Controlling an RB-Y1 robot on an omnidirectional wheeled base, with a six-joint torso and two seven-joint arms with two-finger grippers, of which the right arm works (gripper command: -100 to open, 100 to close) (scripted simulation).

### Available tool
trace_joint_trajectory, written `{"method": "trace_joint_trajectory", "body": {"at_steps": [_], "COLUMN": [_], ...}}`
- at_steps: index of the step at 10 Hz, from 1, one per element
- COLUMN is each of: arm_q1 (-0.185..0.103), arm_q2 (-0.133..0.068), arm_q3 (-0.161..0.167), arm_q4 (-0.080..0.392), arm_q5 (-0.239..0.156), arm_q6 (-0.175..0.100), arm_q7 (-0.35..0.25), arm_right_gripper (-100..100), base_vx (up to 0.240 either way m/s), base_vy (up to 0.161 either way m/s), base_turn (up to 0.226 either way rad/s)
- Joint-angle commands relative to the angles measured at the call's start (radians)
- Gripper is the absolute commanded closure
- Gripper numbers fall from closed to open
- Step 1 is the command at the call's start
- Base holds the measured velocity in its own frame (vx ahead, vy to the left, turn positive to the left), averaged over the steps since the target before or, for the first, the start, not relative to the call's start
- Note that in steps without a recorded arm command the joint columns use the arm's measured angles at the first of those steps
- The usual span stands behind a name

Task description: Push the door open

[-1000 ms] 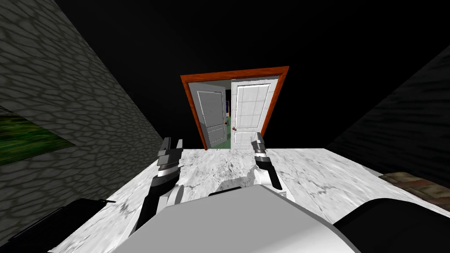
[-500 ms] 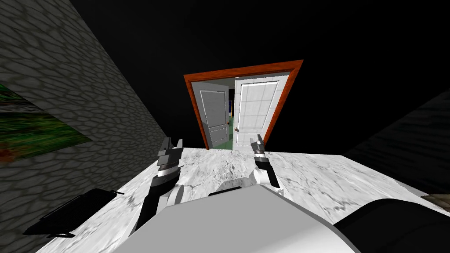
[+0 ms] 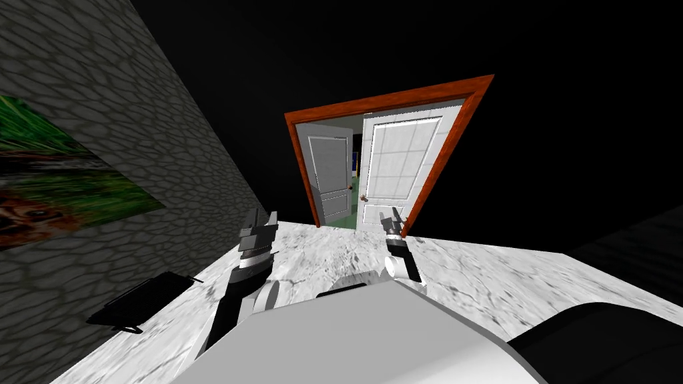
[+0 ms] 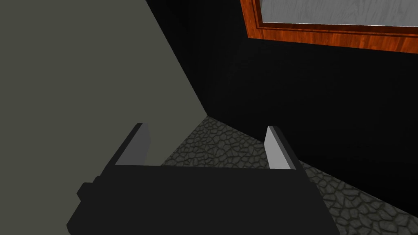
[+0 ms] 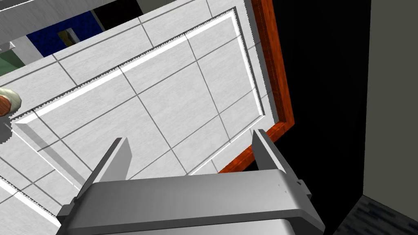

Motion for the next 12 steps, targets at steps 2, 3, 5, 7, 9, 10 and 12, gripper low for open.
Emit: {"method": "trace_joint_trajectory", "body": {"at_steps": [2, 3, 5, 7, 9, 10, 12], "arm_q1": [-0.028, -0.039, -0.059, -0.08, -0.101, -0.112, -0.133], "arm_q2": [-0.007, -0.009, -0.014, -0.018, -0.022, -0.023, -0.025], "arm_q3": [-0.01, -0.014, -0.023, -0.032, -0.04, -0.045, -0.053], "arm_q4": [0.074, 0.103, 0.162, 0.222, 0.283, 0.312, 0.369], "arm_q5": [-0.038, -0.054, -0.085, -0.117, -0.149, -0.165, -0.197], "arm_q6": [-0.02, -0.029, -0.047, -0.065, -0.083, -0.092, -0.11], "arm_q7": [-0.061, -0.085, -0.134, -0.183, -0.233, -0.257, -0.307], "arm_right_gripper": [-100, -100, -100, -100, -100, -100, -100], "base_vx": [0.087, 0.084, 0.09, 0.075, 0.079, 0.089, 0.086], "base_vy": [-0.06, -0.064, -0.063, -0.062, -0.077, -0.069, -0.077], "base_turn": [0.152, 0.152, 0.144, 0.157, 0.16, 0.15, 0.161]}}
